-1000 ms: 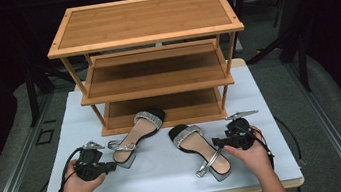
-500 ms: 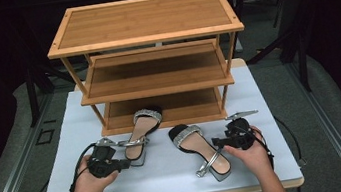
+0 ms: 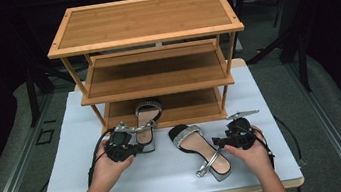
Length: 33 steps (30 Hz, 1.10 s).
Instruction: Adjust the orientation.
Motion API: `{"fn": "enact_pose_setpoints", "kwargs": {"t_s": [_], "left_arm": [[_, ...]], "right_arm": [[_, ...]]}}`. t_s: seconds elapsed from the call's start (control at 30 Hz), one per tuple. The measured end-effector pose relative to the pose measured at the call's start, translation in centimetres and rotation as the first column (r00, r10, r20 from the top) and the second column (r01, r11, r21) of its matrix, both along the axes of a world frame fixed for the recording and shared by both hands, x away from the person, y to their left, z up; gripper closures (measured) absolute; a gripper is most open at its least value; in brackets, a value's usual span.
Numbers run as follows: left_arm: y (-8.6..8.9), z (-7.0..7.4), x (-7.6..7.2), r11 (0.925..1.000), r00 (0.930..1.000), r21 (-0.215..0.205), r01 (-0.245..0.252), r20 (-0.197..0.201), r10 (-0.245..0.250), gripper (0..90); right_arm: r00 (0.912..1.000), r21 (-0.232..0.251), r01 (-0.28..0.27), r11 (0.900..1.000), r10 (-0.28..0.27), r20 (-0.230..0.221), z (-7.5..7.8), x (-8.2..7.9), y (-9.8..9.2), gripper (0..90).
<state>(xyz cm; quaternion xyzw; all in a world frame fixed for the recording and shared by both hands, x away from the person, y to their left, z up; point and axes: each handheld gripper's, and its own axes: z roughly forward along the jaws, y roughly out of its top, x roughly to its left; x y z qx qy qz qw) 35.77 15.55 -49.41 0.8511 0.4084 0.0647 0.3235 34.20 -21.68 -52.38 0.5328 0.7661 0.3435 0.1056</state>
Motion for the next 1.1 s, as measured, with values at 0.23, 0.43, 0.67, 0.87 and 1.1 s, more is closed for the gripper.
{"fn": "enact_pose_setpoints", "kwargs": {"t_s": [0.23,0.43,0.67,0.87,1.1], "left_arm": [[-0.6,0.1,2.1,0.9994,0.9996,-0.019,-0.029,-0.001,0.029,90.0],[-1.0,0.0,3.7,0.9984,0.9986,-0.018,-0.053,-0.002,0.053,90.0],[-1.8,-0.5,4.8,0.998,0.998,-0.007,-0.063,-0.002,0.063,90.0],[-1.9,-0.7,5.1,0.9981,0.998,-0.006,-0.062,-0.015,0.062,90.0],[-1.7,-0.7,5.1,0.9979,0.9979,0.008,-0.065,-0.004,0.065,90.0]], "right_arm": [[1.0,0.002,-0.001,1.0,0.001,-0.001,0.0,0.0,0.0,35.0],[1.0,0.0,0.001,1.0,-0.001,0.001,0.0,0.0,0.0,35.0],[1.0,0.004,0.002,1.0,-0.002,0.007,0.0,0.0,-0.1,35.0],[1.0,0.005,0.002,1.0,-0.002,0.001,0.0,0.0,-0.1,35.0],[1.0,0.001,-0.003,1.0,0.003,0.002,0.0,0.0,-0.1,35.0]]}}
